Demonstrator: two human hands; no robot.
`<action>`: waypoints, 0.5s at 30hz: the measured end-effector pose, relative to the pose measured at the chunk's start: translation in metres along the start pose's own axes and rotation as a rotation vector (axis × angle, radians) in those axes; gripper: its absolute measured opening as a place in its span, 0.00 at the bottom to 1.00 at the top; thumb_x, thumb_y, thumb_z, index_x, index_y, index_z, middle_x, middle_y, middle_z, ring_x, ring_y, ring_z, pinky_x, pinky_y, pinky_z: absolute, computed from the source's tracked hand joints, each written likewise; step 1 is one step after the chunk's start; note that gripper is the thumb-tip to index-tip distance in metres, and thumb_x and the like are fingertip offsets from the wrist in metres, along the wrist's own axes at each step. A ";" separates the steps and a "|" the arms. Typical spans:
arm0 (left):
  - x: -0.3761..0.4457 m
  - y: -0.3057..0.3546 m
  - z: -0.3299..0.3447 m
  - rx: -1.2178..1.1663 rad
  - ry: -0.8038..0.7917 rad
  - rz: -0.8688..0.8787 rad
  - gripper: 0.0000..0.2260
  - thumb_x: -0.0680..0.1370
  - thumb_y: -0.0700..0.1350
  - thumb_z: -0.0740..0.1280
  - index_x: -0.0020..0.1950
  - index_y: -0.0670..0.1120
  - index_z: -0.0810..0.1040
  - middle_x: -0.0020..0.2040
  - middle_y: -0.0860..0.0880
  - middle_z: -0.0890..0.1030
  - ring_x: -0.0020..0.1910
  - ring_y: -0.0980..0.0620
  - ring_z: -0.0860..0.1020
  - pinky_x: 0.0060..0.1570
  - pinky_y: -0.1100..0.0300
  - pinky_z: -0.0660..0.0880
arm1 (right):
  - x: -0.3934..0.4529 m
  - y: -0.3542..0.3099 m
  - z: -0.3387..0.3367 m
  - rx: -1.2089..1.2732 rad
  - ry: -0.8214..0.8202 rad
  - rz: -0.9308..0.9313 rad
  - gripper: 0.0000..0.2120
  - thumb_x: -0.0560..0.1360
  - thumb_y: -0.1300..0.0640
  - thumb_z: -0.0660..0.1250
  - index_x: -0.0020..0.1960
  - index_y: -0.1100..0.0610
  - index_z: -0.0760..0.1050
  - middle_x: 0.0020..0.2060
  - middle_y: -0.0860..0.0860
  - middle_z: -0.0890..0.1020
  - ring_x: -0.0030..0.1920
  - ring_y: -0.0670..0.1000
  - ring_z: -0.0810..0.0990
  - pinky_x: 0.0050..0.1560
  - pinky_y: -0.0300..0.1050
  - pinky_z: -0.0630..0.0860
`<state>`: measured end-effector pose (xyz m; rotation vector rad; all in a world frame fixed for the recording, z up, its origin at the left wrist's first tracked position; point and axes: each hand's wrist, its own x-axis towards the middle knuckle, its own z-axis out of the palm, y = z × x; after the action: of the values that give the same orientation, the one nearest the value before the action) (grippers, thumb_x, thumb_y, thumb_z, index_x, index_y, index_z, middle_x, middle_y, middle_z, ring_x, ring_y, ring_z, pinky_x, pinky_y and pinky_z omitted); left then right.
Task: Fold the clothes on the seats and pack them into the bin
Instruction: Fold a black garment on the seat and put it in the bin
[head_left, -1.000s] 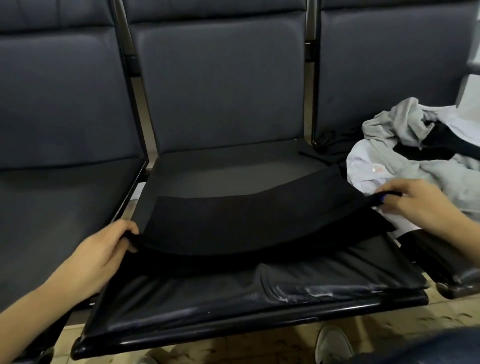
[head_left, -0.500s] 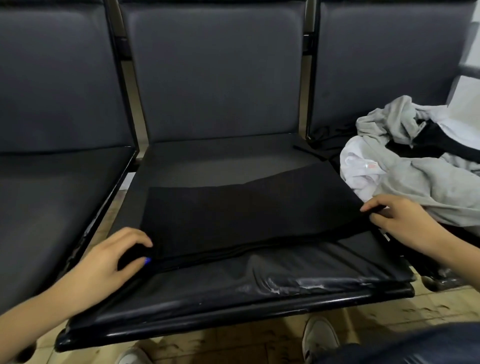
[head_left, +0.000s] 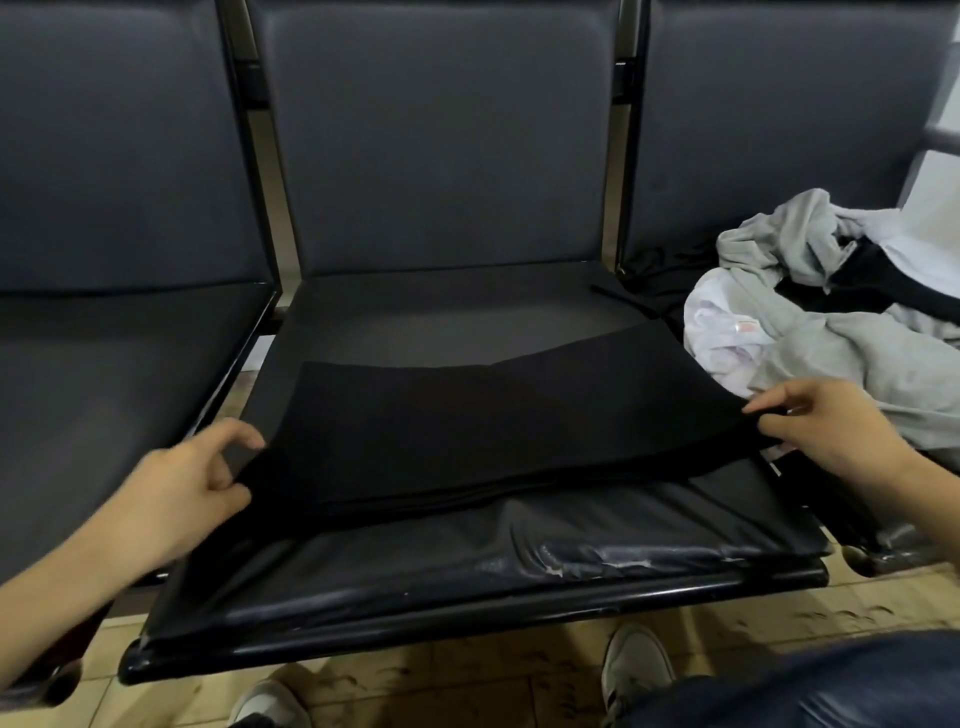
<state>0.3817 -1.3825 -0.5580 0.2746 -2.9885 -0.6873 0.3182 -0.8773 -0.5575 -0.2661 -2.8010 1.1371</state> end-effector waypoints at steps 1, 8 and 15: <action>0.002 -0.007 -0.006 -0.022 0.022 -0.039 0.20 0.68 0.31 0.72 0.47 0.55 0.74 0.25 0.48 0.76 0.28 0.48 0.76 0.31 0.64 0.70 | 0.000 0.001 -0.003 0.002 0.025 -0.004 0.11 0.72 0.71 0.68 0.40 0.56 0.80 0.36 0.58 0.82 0.33 0.56 0.81 0.30 0.31 0.75; 0.001 -0.028 -0.021 -0.401 -0.133 -0.232 0.13 0.73 0.23 0.61 0.45 0.39 0.77 0.21 0.41 0.74 0.17 0.49 0.70 0.17 0.63 0.70 | -0.001 0.000 -0.007 -0.118 -0.091 -0.037 0.13 0.71 0.72 0.68 0.37 0.55 0.79 0.35 0.57 0.82 0.33 0.56 0.77 0.28 0.30 0.73; 0.001 -0.029 -0.025 -0.297 -0.142 -0.132 0.10 0.70 0.29 0.68 0.42 0.44 0.78 0.20 0.49 0.71 0.16 0.57 0.67 0.19 0.68 0.64 | -0.002 -0.002 -0.014 -0.168 -0.152 -0.048 0.17 0.71 0.74 0.64 0.33 0.56 0.80 0.28 0.52 0.82 0.36 0.58 0.81 0.32 0.39 0.77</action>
<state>0.3877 -1.4187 -0.5480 0.4220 -2.9597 -1.1966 0.3220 -0.8697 -0.5457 -0.1298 -3.0231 0.9511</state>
